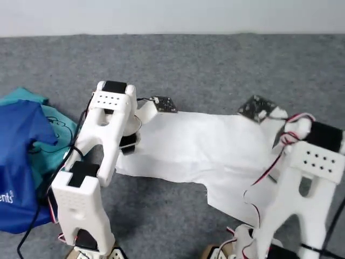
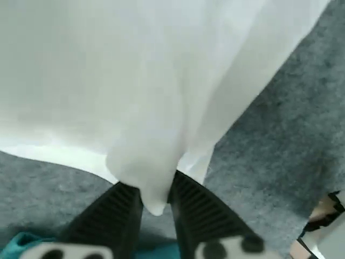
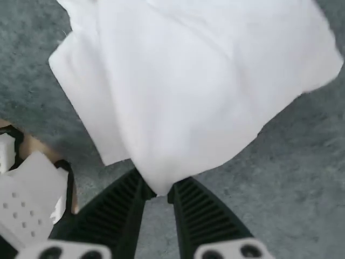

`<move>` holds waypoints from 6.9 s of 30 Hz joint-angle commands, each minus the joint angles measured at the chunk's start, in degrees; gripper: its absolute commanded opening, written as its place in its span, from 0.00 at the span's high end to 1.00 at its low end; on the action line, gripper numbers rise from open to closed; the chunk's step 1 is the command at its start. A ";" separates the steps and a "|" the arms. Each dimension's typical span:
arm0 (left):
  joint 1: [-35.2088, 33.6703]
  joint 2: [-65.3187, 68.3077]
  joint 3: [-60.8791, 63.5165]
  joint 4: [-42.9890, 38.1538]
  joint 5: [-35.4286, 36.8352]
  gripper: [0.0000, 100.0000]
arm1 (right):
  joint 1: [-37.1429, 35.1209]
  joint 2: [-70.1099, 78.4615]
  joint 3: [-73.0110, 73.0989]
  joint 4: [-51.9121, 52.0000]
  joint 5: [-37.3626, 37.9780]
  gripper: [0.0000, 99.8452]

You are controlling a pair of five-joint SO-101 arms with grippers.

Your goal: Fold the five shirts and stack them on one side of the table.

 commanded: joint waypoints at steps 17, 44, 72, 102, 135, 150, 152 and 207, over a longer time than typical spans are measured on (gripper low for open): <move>-0.53 1.58 0.40 0.97 -0.35 0.98 | 3.12 -18.51 26.73 1.36 4.04 0.99; -0.26 -12.84 4.88 1.14 3.43 0.98 | -0.48 -17.89 22.42 -24.22 -10.73 0.97; 0.88 -14.86 15.78 -10.81 9.05 0.94 | -4.88 -17.98 27.78 -27.38 -17.58 0.96; -3.43 -7.56 6.55 -7.74 11.52 0.85 | -4.88 -18.42 27.69 -25.01 -17.58 0.96; -1.76 -12.75 17.63 -1.14 6.68 0.98 | -4.88 -18.42 27.69 -25.01 -17.58 0.96; -5.19 -13.19 1.45 -0.79 15.74 0.83 | -4.35 -17.98 27.34 -27.47 -17.76 0.96; -5.10 -13.19 -2.59 0.97 16.62 0.84 | -3.82 -17.89 26.73 -29.23 -20.22 0.96; 3.78 12.13 -44.18 1.76 31.03 0.98 | -4.97 31.96 -24.53 -13.41 -35.52 0.96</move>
